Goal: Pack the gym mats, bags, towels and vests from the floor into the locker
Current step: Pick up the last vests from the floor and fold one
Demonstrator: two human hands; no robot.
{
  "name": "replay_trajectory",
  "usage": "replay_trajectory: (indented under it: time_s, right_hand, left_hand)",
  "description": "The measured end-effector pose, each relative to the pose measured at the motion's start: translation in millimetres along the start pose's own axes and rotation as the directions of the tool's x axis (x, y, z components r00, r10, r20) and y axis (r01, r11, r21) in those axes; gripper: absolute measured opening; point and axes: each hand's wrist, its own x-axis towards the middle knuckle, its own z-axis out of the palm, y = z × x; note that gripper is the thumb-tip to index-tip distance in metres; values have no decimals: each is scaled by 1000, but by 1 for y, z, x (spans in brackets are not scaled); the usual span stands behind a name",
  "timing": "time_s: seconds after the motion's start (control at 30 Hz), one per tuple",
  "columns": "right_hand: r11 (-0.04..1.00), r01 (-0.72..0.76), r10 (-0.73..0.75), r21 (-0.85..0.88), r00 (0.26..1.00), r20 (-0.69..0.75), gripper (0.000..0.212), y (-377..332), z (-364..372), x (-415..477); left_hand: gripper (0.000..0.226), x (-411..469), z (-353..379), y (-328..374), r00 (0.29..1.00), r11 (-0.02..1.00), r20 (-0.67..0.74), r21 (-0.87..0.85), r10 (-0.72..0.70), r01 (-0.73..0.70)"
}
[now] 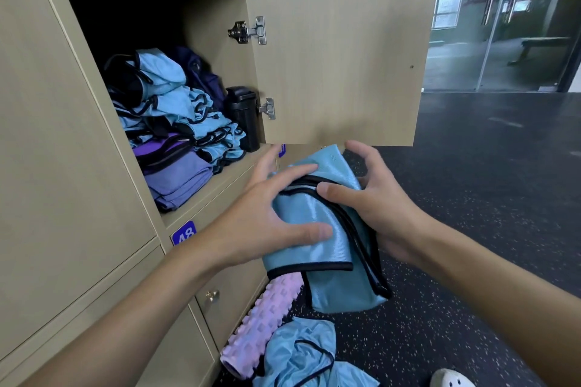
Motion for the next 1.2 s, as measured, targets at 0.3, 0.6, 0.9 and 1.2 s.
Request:
replay_trajectory:
  time_s: [0.3, 0.6, 0.9, 1.2]
  right_hand:
    - [1000, -28, 27, 13, 999, 40, 56, 3, 1, 0]
    - [931, 88, 32, -353, 947, 320, 111, -4, -15, 2]
    - [929, 57, 108, -365, 903, 416, 82, -11, -16, 4]
    - [978, 101, -57, -180, 970, 236, 53, -19, 8, 63]
  left_hand:
    - [98, -3, 5, 6, 999, 1000, 50, 10, 23, -23]
    - [73, 1, 1, 5, 994, 997, -105, -63, 37, -44]
    - [67, 3, -19, 8, 988, 933, 72, -327, -134, 151]
    - [70, 25, -41, -6, 952, 848, -81, -482, -294, 220]
